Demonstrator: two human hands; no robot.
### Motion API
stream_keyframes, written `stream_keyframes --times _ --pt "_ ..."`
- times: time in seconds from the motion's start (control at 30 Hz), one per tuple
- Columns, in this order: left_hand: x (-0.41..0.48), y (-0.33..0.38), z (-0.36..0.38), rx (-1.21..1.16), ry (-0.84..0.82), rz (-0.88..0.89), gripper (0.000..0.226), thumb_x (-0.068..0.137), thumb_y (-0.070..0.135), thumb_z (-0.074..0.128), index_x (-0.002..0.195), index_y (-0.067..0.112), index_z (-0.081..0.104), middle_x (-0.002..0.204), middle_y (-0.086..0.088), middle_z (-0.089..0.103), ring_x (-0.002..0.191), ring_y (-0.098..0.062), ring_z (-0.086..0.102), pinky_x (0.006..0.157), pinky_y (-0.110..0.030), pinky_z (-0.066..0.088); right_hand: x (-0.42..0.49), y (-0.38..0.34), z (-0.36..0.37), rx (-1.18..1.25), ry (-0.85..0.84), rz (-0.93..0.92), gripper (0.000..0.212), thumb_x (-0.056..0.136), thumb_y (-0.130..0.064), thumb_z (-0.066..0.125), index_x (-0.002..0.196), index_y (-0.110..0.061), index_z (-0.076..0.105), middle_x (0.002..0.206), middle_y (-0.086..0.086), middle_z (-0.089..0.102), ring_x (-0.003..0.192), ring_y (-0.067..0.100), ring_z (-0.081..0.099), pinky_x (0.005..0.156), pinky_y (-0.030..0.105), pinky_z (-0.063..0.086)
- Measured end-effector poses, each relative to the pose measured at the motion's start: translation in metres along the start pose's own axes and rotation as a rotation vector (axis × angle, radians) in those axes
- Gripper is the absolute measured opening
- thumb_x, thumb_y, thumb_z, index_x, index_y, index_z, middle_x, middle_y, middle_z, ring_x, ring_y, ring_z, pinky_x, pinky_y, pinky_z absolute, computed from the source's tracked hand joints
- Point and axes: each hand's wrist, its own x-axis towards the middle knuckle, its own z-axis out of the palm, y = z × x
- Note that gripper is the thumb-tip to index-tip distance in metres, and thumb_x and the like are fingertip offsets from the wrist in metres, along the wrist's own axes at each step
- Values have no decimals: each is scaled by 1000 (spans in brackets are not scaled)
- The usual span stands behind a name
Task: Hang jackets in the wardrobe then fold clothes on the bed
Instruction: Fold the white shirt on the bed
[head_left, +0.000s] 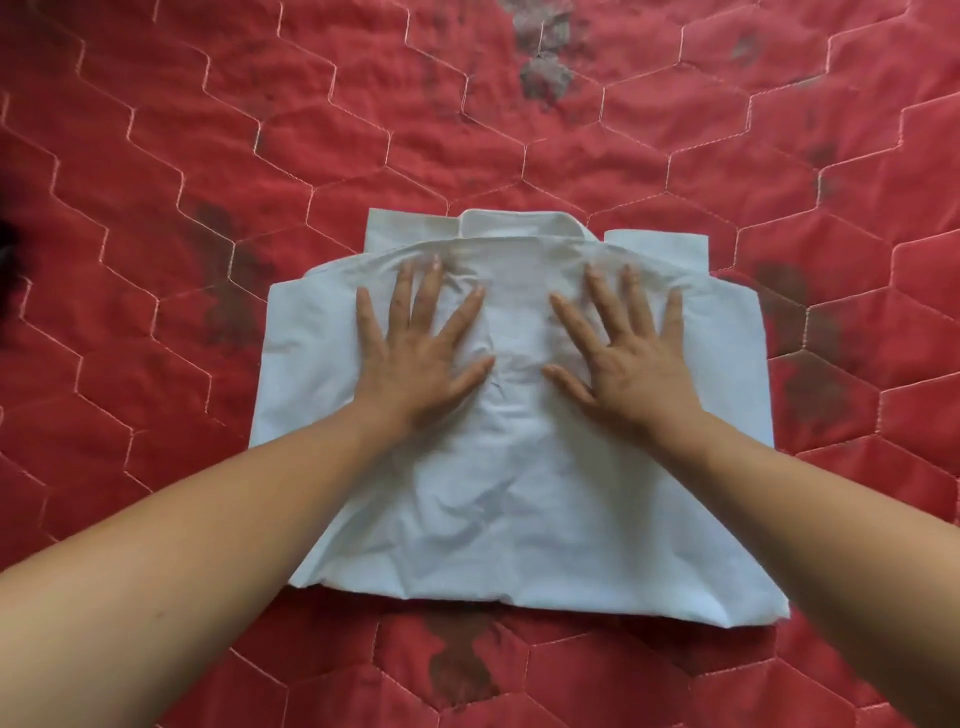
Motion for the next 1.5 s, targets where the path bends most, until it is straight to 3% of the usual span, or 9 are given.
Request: stream_keyframes --times 0.2,0.43,0.57,0.87,1.0,1.17,1.3,1.37,1.5 --pt "24 -18 1 31 -44 5 76 92 78 19 158 46 0 168 0 -19 154 -28 -18 114 -74 -4 14 31 3 -84 -46 48 77 91 -82 5 158 -47 -9 170 -2 -14 155 36 -18 115 74 -4" --pt "18 -13 -6 -1 -42 -42 75 92 78 18 158 46 -2 168 -3 -18 154 -29 -18 113 -74 -5 10 20 -7 -55 -30 61 76 96 -75 14 162 -39 3 171 5 -13 155 38 -17 115 75 -4" --pt "-18 -21 7 12 -10 42 70 96 70 15 160 42 1 169 -8 -12 155 -28 -13 117 -72 -1 -13 -12 8 -49 22 -94 77 97 -72 22 163 -33 13 171 8 -5 156 38 -8 114 76 4" --pt "-24 -27 8 -23 -50 59 69 97 64 20 160 42 3 169 -7 -14 155 -24 -14 119 -66 -4 -21 -24 22 -55 -41 -78 78 95 -77 15 162 -38 7 171 4 -8 156 36 -14 117 73 -3" --pt "-55 -47 -10 -145 10 -187 74 97 66 34 160 39 9 169 -9 -3 156 -26 -4 117 -64 -8 -38 -23 5 -9 -37 -62 79 96 -66 30 163 -27 14 171 11 -3 157 36 -7 118 71 1" --pt "-107 -85 -29 -484 48 -689 86 88 51 68 156 24 23 152 -15 31 139 -36 34 109 -59 36 -74 -41 11 -43 -127 -213 77 94 -65 29 162 -31 17 171 10 2 157 34 -1 119 69 7" --pt "-110 -100 -40 -721 -146 -782 60 80 45 78 125 15 53 122 -7 63 110 -30 62 93 -47 51 -70 -43 12 -28 -316 -191 78 97 -72 19 159 -39 -14 164 0 -34 152 27 -29 119 65 -12" --pt "-112 -106 -54 -912 -301 -754 43 80 30 80 117 17 64 114 -3 72 98 -23 70 89 -44 57 -70 -45 0 53 -310 -157 78 98 -66 34 161 -38 -3 168 -1 -24 154 24 -23 121 62 -8" --pt "-109 -85 -103 -1096 -666 -556 37 87 6 70 121 21 67 108 1 77 97 -20 74 91 -42 58 -75 -51 -28 410 -225 21 67 100 -55 49 159 -31 28 167 2 22 155 21 14 125 48 14"
